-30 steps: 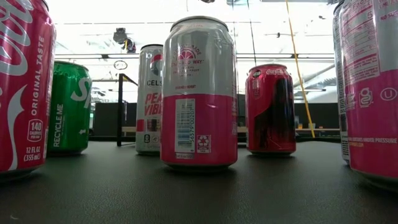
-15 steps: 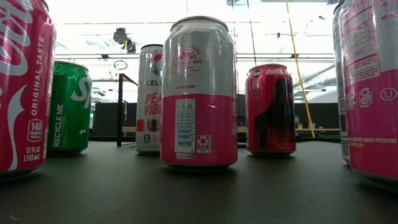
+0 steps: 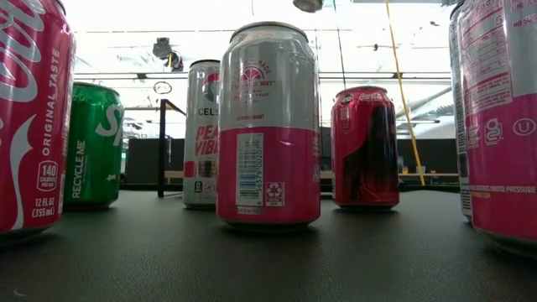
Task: Place canned beverage on shelf
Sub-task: Put the top right green soda can on the shelf
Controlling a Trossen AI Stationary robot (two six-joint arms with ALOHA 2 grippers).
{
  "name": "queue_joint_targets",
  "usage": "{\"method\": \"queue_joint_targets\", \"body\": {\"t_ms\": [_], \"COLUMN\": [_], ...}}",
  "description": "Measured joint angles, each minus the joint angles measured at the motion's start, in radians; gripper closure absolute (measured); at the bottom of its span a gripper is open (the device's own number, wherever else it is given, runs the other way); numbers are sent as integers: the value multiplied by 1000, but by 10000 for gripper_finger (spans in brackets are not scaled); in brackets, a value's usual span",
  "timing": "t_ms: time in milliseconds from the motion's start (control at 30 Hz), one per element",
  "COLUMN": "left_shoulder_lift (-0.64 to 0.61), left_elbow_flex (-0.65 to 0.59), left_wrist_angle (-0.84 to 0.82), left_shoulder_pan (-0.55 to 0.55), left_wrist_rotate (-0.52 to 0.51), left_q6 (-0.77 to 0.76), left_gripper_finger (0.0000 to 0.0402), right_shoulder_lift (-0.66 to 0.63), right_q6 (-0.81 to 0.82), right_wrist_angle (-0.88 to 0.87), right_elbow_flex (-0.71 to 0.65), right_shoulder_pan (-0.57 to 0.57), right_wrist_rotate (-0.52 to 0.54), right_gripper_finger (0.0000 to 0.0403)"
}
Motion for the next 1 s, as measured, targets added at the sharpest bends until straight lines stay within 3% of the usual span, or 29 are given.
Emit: {"method": "queue_joint_targets", "body": {"t_ms": [467, 1000], "left_shoulder_lift": [0, 0], "left_elbow_flex": [0, 0], "left_wrist_angle": [-71, -132], "left_shoulder_pan": [0, 0], "left_wrist_rotate": [30, 30], "left_q6": [-53, -74], "left_gripper_finger": [13, 13], "right_shoulder_lift": [129, 236], "right_q6": [-224, -408], "right_wrist_angle": [-243, -370], "right_elbow_flex": [52, 53], "right_shoulder_pan": [-101, -310], "right_wrist_rotate": [-9, -211], "right_gripper_finger": [139, 139]}}
